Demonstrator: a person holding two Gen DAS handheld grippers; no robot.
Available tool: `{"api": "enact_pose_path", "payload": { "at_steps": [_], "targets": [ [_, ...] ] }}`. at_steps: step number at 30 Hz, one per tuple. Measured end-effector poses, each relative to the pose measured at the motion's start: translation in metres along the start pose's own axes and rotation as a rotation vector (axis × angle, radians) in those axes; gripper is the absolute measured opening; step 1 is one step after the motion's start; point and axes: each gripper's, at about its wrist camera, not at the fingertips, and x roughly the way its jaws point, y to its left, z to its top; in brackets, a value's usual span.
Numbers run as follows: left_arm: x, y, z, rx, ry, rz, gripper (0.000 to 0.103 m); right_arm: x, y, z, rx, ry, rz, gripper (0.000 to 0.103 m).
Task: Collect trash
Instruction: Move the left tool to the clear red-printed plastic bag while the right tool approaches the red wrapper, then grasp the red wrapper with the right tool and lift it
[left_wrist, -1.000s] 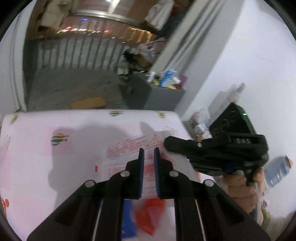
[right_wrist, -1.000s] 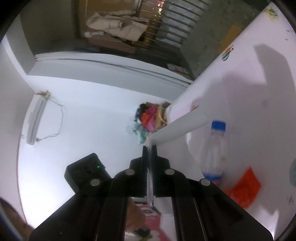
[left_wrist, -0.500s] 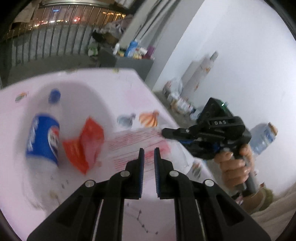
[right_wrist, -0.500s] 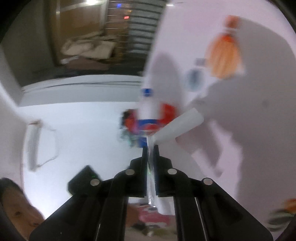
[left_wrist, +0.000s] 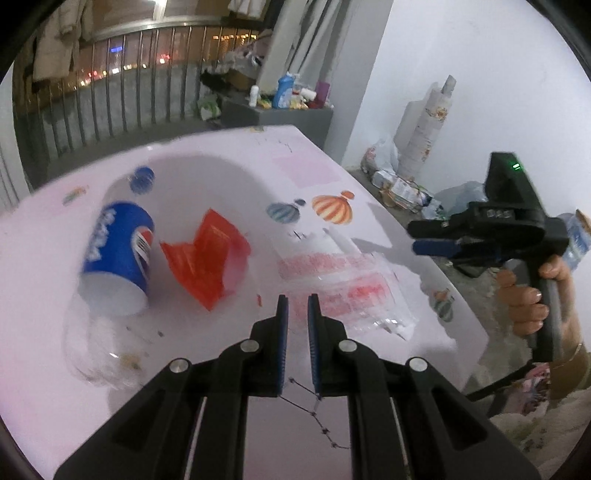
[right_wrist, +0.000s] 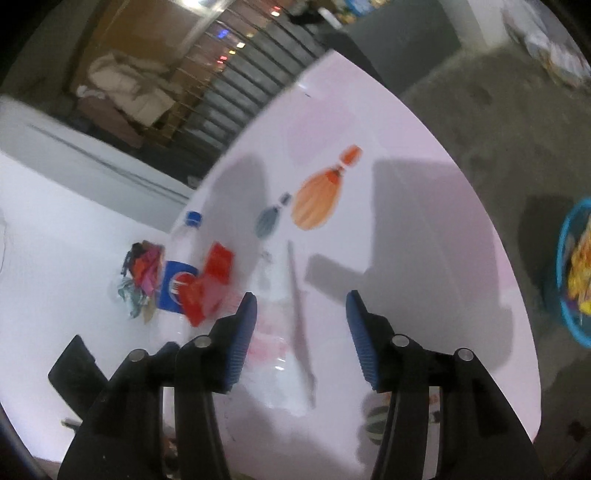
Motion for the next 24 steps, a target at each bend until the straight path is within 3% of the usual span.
{"api": "enact_pose_path", "payload": {
  "at_steps": [6, 10, 16, 24],
  "targets": [
    [0.005, 0.011, 0.009, -0.02, -0.026, 0.094, 0.009, 0.026, 0.034, 0.019, -0.084, 0.02, 0.089, 0.048],
    [0.017, 0.018, 0.02, -0.018, -0.044, 0.14, 0.009, 0.064, 0.05, 0.036, -0.086, 0.118, 0.147, 0.041],
    [0.045, 0.029, 0.031, -0.022, 0.003, 0.196, 0.009, 0.11, 0.057, 0.041, -0.029, 0.272, 0.157, 0.037],
    [0.069, 0.024, 0.026, 0.047, 0.048, 0.26, 0.009, 0.14, 0.056, 0.048, 0.022, 0.361, 0.112, 0.036]
  ]
}}
